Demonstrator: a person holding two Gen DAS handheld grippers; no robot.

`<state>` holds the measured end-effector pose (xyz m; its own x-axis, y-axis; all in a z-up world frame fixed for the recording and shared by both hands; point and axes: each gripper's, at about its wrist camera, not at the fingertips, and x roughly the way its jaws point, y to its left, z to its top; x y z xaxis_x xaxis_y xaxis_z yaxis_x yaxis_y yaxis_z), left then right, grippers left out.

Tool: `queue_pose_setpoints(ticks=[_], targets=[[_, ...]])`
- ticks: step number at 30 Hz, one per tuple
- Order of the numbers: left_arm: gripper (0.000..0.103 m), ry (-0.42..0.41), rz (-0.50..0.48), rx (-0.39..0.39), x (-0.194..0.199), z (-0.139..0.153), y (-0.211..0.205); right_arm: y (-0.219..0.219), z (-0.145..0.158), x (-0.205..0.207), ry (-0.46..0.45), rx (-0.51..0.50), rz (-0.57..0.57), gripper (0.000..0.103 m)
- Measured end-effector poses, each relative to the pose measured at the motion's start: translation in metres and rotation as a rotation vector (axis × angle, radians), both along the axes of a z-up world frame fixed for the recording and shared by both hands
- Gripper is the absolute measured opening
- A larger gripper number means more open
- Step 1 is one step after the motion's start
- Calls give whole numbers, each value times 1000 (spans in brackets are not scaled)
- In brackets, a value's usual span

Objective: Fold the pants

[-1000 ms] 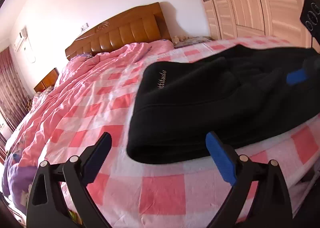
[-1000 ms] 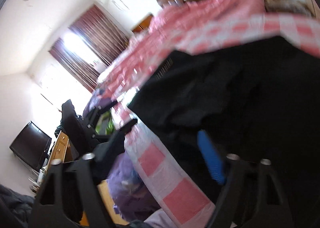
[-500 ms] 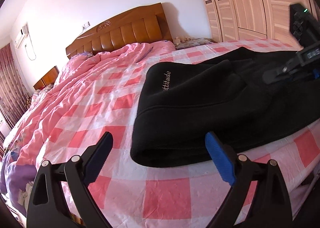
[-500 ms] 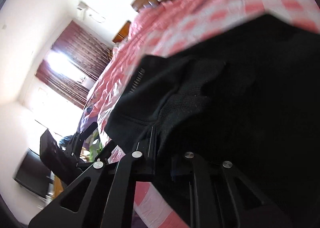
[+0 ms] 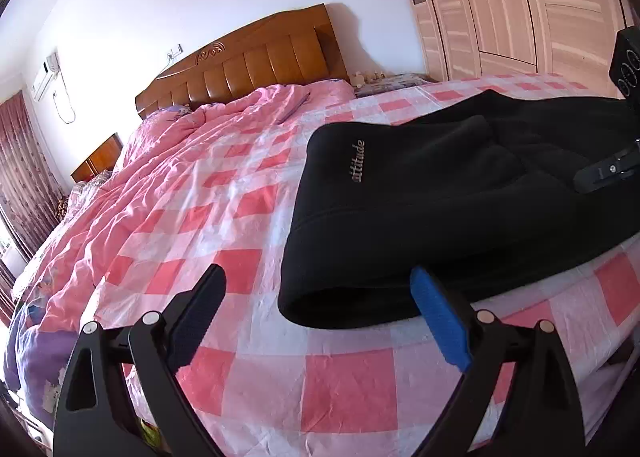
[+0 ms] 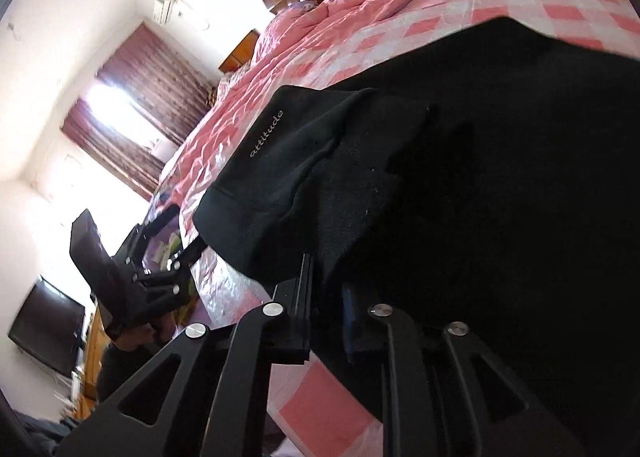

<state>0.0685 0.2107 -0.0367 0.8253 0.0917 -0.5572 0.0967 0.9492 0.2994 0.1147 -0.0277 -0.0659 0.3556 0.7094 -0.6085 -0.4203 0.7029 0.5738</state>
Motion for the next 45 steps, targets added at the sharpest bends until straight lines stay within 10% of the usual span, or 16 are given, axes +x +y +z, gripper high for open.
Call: queue_pose_setpoints(ticks=[3,10,19,23,26,31,45], targets=[[94,-10,2,-12,1,7,-1,-17,7,-6,-17,-2,-46,91],[94,-5,25,-47,16,5,-3,-28,-1,6,7,29,-55,99],[97,-5,61,-101,20,1,2,30,-13,31,81,-4,53,78],[97,-14,59,-89,17,4,0,23,-12,28,28,-1,5,30],[97,-23,45,-75,15,9,-5,10,6,17,-64,-16,-32,16],[98,-57,-9,-95,11,25,-18,-25,42,0,-192,-30,-103,16],[100,20,2,31,35,0,-51,-63,-11,13,-65,30,-133,16]])
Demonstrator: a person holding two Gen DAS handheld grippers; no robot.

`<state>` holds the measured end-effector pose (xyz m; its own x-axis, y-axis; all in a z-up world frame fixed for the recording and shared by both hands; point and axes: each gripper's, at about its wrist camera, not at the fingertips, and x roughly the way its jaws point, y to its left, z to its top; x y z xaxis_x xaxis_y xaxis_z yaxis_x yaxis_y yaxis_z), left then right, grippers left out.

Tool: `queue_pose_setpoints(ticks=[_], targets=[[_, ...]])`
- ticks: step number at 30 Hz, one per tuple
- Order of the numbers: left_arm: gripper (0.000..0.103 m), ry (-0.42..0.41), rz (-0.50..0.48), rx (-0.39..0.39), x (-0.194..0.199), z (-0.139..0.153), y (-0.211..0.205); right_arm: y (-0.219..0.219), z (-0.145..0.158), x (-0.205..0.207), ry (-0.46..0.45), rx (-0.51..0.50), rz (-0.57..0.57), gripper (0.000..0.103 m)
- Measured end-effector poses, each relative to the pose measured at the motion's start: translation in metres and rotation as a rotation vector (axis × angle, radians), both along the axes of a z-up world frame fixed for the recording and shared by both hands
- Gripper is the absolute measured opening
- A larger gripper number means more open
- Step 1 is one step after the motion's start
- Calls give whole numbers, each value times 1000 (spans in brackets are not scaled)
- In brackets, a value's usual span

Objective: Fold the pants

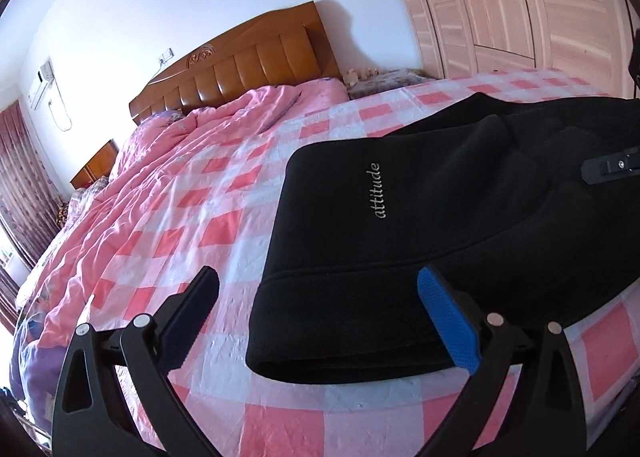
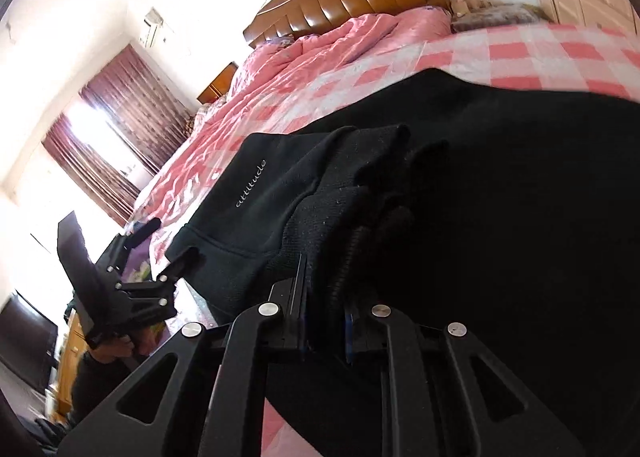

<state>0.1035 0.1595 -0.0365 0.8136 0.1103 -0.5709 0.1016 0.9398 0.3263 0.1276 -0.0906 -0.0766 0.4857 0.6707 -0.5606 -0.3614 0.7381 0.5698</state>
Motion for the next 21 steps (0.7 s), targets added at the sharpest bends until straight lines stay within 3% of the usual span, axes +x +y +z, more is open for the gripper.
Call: queue_pose_setpoints(ticks=[3,4,7,9,13,16,18,21], targets=[[100,-21,29,-19,-3,8,6,-7,-3,-2,43,20,6,25],[100,-33,32,-28,-6,13,7,-12,0,-5,57,20,2,35],[100,-77,17,-73,-15,33,11,-31,11,-19,25,21,-47,90],[101,-79,-1,-122,-15,43,14,-38,24,-33,-49,-3,-100,92],[101,-17,-20,-204,8,47,9,-3,49,-38,-180,-97,-3,92],[101,56,-28,-181,33,37,-8,40,57,-30,-215,-121,122,92],[101,115,-15,-143,47,23,-18,68,51,-25,-227,-205,178,92],[101,207,4,-93,58,-2,-26,89,25,-17,-154,-318,248,92]])
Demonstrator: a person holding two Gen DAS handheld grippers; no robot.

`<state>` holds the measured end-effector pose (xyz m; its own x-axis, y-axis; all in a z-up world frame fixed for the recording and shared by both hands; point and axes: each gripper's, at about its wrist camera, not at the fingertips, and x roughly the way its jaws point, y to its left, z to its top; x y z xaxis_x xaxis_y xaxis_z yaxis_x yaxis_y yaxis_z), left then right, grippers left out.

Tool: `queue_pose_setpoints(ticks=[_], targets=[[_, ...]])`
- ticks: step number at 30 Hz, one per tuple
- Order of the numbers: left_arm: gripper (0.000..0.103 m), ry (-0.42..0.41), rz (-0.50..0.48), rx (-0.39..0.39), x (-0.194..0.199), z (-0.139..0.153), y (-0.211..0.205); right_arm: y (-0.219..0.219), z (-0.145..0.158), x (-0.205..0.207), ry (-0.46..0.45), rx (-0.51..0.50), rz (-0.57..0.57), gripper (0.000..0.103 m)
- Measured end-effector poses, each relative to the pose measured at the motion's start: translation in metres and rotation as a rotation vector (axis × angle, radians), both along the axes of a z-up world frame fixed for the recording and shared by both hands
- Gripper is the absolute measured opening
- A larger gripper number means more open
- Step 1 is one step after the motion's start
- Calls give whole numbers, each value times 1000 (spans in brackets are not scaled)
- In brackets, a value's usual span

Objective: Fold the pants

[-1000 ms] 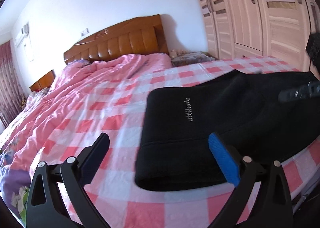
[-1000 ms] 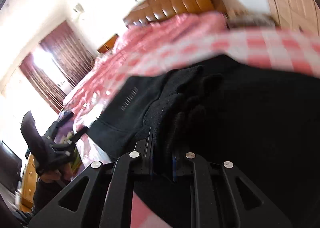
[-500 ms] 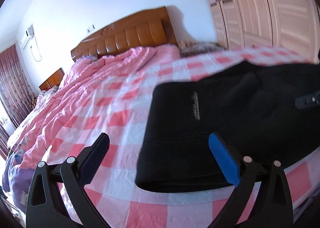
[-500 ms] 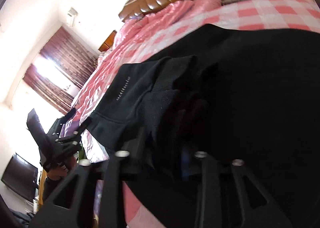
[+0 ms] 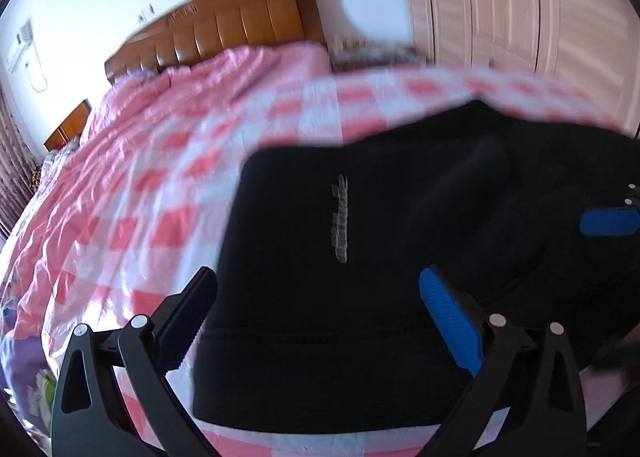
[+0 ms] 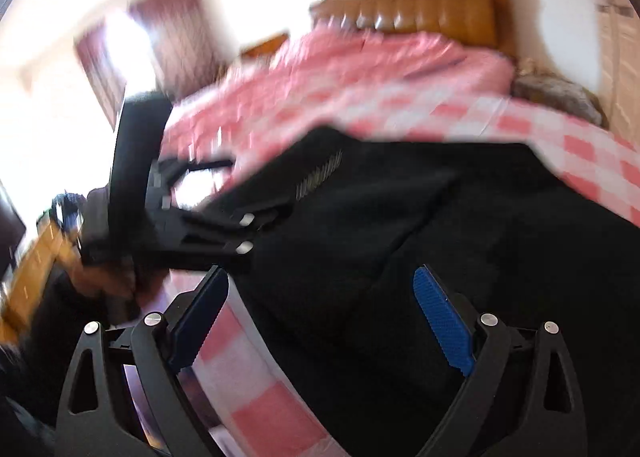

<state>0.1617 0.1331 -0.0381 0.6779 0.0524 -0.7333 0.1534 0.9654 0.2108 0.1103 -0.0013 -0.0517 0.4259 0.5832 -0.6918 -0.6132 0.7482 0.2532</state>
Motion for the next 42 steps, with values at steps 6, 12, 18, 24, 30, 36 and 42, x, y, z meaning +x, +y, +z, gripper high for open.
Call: queue_pose_setpoints(ticks=[6,12,18,24,30,36,42], targets=[[102,29,1,-109,-2,-17,17,-15,-12,-3,6,-1,32,93],[101,10,-63,-181,-6,30,6,-42,17,-1,-25,46,-23,93],[101,63,-89,-122,78,46,-13,3,29,48,-83,-52,121,93],[102,190,-68,-110,131,-11,0,29,-8,69,-25,-208,253,95],[102,153,-77,-158,130,-15,10,15,-17,60,-30,-172,258,95],[102,135,-77,-159,128,-13,10,13,-13,56,-36,-164,241,95],[101,23,-16,-8,100,5,-2,5,7,31,-88,-186,161,94]])
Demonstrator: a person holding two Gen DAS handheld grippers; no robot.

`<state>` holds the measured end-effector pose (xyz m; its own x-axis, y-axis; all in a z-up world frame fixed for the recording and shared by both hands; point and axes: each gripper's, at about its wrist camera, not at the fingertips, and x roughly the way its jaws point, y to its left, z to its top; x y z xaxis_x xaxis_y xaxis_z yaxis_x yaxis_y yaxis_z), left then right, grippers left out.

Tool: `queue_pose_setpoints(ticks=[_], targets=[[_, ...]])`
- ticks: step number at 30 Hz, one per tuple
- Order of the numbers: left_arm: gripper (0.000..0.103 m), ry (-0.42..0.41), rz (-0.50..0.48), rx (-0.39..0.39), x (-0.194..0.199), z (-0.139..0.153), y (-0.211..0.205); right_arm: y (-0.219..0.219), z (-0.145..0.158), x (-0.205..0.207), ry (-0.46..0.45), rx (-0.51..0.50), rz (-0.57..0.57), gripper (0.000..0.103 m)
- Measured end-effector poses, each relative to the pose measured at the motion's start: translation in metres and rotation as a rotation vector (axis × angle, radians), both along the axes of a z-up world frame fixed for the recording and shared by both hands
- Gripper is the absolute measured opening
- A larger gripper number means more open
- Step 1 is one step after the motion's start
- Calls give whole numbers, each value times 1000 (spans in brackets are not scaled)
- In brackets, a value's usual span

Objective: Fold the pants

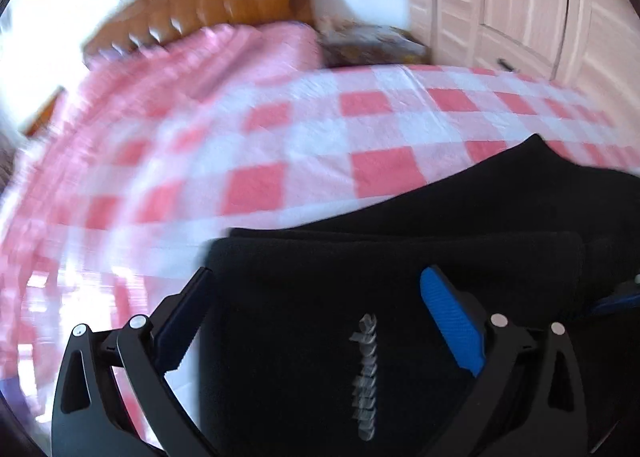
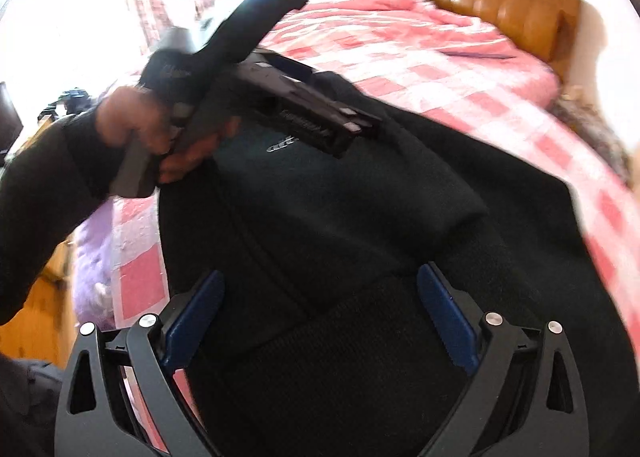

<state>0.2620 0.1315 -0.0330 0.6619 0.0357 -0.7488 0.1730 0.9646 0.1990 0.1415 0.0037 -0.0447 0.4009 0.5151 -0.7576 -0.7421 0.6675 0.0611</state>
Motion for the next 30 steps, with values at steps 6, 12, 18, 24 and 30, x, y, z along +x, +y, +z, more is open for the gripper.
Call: queue_pose_setpoints(ticks=[6,12,18,24,30], targets=[[101,-106,58,-9,-85,16,6,-57,6,-32,-54,43,-218,95],[101,-69,97,-8,-115,-13,16,-88,-22,-18,39,11,-403,95],[102,-84,106,-11,-115,-19,19,-100,-34,-19,72,10,-414,97],[102,-89,108,-14,-114,-19,21,-115,-33,-39,61,1,-454,96],[102,-88,114,-7,-112,-21,20,-122,-38,-50,42,-49,-416,98]])
